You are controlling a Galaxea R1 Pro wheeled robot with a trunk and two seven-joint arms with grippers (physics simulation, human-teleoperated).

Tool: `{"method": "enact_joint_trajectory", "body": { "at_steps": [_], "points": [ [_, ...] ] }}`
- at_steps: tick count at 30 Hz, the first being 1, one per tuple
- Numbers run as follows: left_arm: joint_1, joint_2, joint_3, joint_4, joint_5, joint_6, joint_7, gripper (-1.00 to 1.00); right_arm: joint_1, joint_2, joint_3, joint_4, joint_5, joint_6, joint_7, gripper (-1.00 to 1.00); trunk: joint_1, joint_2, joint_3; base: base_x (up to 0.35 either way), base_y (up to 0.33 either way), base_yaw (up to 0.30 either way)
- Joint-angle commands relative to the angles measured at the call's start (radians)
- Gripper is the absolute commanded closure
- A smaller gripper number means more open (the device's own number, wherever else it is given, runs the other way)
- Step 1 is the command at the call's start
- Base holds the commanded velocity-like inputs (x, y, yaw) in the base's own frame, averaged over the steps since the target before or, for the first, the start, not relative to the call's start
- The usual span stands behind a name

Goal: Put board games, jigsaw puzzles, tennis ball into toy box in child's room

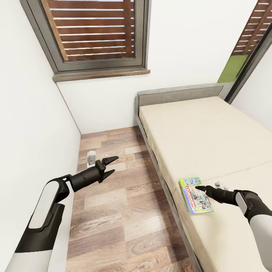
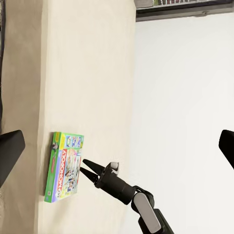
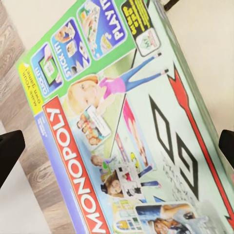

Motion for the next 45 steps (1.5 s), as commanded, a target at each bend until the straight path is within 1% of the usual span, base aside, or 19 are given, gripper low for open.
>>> {"method": "enact_joint_trajectory", "body": {
  "at_steps": [1, 12, 40, 45],
  "points": [
    [-0.001, 0.000, 0.001, 0.000, 0.010, 0.003, 0.010, -1.00, -0.001, 0.001, -0.007, -0.001, 0.005, 0.007, 0.005, -1.00, 0.000, 0.000, -0.001, 0.000, 0.000, 0.109],
    [-0.001, 0.000, 0.001, -0.001, 0.010, 0.003, 0.010, -1.00, -0.001, 0.000, -0.007, -0.001, 0.004, 0.008, 0.005, -1.00, 0.000, 0.000, -0.001, 0.000, 0.000, 0.049],
    [-0.001, 0.000, 0.001, -0.001, 0.010, 0.003, 0.010, -1.00, -0.001, 0.001, -0.007, -0.001, 0.004, 0.008, 0.005, -1.00, 0.000, 0.000, -0.001, 0.000, 0.000, 0.005],
    [-0.001, 0.000, 0.001, -0.001, 0.010, 0.003, 0.010, -1.00, -0.001, 0.001, -0.007, -0.001, 0.004, 0.008, 0.005, -1.00, 0.000, 0.000, -0.001, 0.000, 0.000, 0.086]
  ]
}}
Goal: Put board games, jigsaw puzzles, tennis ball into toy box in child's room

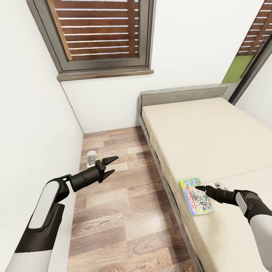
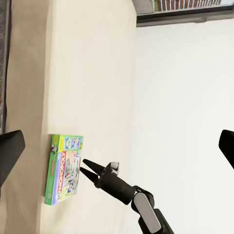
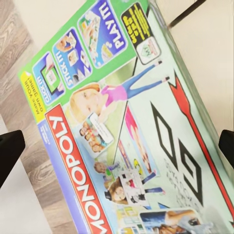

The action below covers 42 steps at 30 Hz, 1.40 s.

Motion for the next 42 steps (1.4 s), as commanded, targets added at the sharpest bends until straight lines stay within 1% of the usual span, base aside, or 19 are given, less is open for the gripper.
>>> {"method": "enact_joint_trajectory", "body": {
  "at_steps": [1, 32, 42],
  "points": [
    [-0.001, 0.000, 0.001, 0.000, 0.010, 0.003, 0.010, -1.00, -0.001, 0.001, -0.007, -0.001, 0.004, 0.008, 0.005, -1.00, 0.000, 0.000, -0.001, 0.000, 0.000, 0.087],
    [-0.001, 0.000, 0.001, 0.000, 0.011, 0.003, 0.010, -1.00, 0.000, 0.000, -0.008, -0.001, 0.004, 0.008, 0.006, -1.00, 0.000, 0.000, -0.001, 0.000, 0.000, 0.020],
    [-0.001, 0.000, 0.001, 0.000, 0.011, 0.003, 0.010, -1.00, -0.001, 0.000, -0.008, -0.001, 0.004, 0.008, 0.006, -1.00, 0.000, 0.000, -0.001, 0.000, 0.000, 0.115]
  ]
}}
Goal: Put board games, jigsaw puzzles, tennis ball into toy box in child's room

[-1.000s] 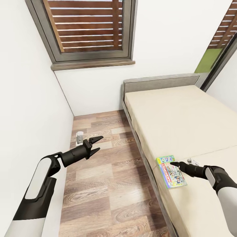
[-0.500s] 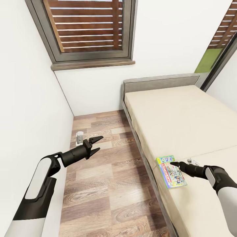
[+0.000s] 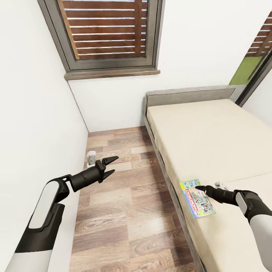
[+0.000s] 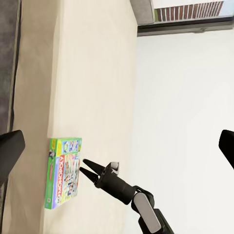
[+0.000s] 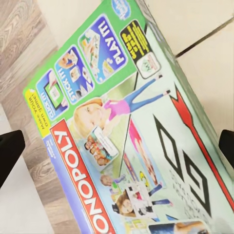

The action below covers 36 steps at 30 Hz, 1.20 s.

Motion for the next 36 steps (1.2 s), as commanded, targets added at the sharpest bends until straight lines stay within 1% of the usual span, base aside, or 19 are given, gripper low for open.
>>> {"method": "enact_joint_trajectory", "body": {
  "at_steps": [1, 12, 36],
  "points": [
    [-0.001, 0.000, 0.001, -0.001, 0.010, 0.003, 0.010, -1.00, -0.001, 0.001, -0.007, -0.001, 0.005, 0.007, 0.005, -1.00, 0.000, 0.000, -0.001, 0.000, 0.000, 0.070],
    [-0.001, 0.000, 0.001, -0.001, 0.010, 0.003, 0.010, -1.00, -0.001, 0.001, -0.008, -0.001, 0.005, 0.007, 0.005, -1.00, 0.000, 0.000, -0.001, 0.000, 0.000, 0.035],
    [-0.001, 0.000, 0.001, -0.001, 0.010, 0.003, 0.010, -1.00, -0.001, 0.001, -0.008, -0.001, 0.005, 0.007, 0.005, -1.00, 0.000, 0.000, -0.001, 0.000, 0.000, 0.003]
  ]
}}
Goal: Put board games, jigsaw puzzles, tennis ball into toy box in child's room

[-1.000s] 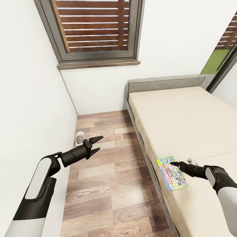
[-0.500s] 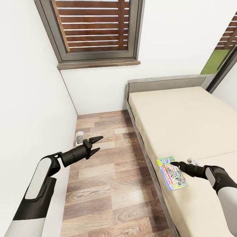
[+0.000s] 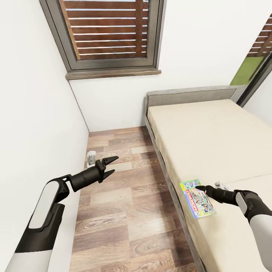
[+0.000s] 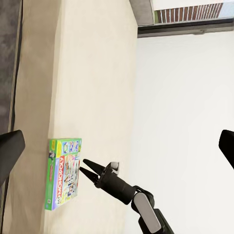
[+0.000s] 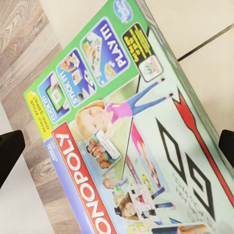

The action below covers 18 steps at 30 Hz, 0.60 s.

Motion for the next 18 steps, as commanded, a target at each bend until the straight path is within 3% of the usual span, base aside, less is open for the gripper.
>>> {"method": "enact_joint_trajectory", "body": {
  "at_steps": [1, 7, 18],
  "points": [
    [-0.001, 0.000, 0.001, -0.001, 0.010, 0.003, 0.010, -1.00, -0.001, 0.001, -0.007, -0.001, 0.005, 0.007, 0.005, -1.00, 0.000, 0.000, -0.001, 0.000, 0.000, 0.000],
    [-0.001, 0.000, 0.001, -0.001, 0.010, 0.004, 0.010, -1.00, -0.001, -0.004, -0.010, -0.001, 0.005, 0.006, 0.003, -1.00, 0.000, 0.000, -0.001, 0.000, 0.000, 0.000],
    [-0.001, 0.000, 0.001, -0.001, 0.010, 0.003, 0.010, -1.00, -0.005, -0.073, -0.016, -0.001, -0.002, 0.003, 0.002, -1.00, 0.000, 0.000, -0.001, 0.000, 0.000, 0.000]
  ]
}}
